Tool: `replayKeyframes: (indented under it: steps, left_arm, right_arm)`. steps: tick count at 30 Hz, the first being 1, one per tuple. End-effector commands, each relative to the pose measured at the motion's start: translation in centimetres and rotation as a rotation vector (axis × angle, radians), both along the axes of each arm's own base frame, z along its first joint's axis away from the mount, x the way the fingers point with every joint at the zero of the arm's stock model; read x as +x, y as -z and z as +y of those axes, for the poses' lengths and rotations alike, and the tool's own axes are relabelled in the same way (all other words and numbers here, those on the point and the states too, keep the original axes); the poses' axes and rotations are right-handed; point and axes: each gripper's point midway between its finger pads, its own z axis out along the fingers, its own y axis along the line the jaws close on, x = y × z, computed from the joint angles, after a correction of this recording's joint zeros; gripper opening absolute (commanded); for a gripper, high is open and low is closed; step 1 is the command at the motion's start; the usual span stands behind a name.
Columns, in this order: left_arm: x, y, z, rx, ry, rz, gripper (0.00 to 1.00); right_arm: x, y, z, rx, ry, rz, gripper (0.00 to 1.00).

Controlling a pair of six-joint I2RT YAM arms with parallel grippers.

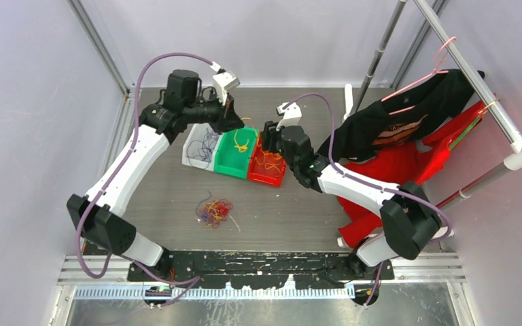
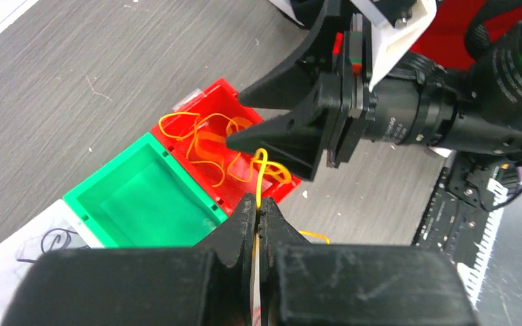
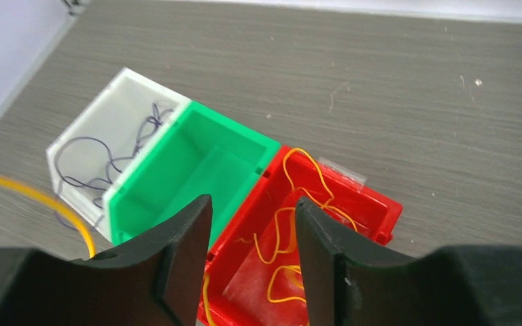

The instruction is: Untangle the cables

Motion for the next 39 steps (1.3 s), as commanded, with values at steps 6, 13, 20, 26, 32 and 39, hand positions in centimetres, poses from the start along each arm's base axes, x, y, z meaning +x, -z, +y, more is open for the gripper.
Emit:
replayKeyframes:
  steps: [6, 13, 20, 26, 32, 39]
  left_arm:
    - [5.7, -1.5, -2.7, 0.012, -0.052, -0.146, 0.00]
    - [6.3, 1.1, -5.1, 0.030, -0.032, -0.106, 0.00]
    - [8.7, 5.9, -6.8, 0.122, -0.052, -0.093, 0.00]
    - [10.4, 10.1, -7.9, 0.215, -0.071, -0.099, 0.00]
    - [11.6, 13.5, -9.3, 0.239, -0.071, -0.095, 0.00]
    - [11.4, 15.9, -10.0, 0.252, -0.069, -0.055, 0.04]
  right_arm:
    - [0.6, -2.0, -1.8, 0.022, 0.053, 0.052, 0.65]
    - [-1.2, -3.5, -6.2, 0.031, 0.183, 0.075, 0.71]
    - [-3.6, -3.1, -9.0, 0.044, 0.237, 0.115, 0.77]
    - [-4.8, -3.4, -10.6, 0.068, 0.270, 0.112, 0.76]
    - [-5.1, -3.1, -11.0, 0.064, 0.276, 0.121, 0.75]
    - [-5.2, -3.3, -10.5, 0.071, 0.247, 0.131, 0.75]
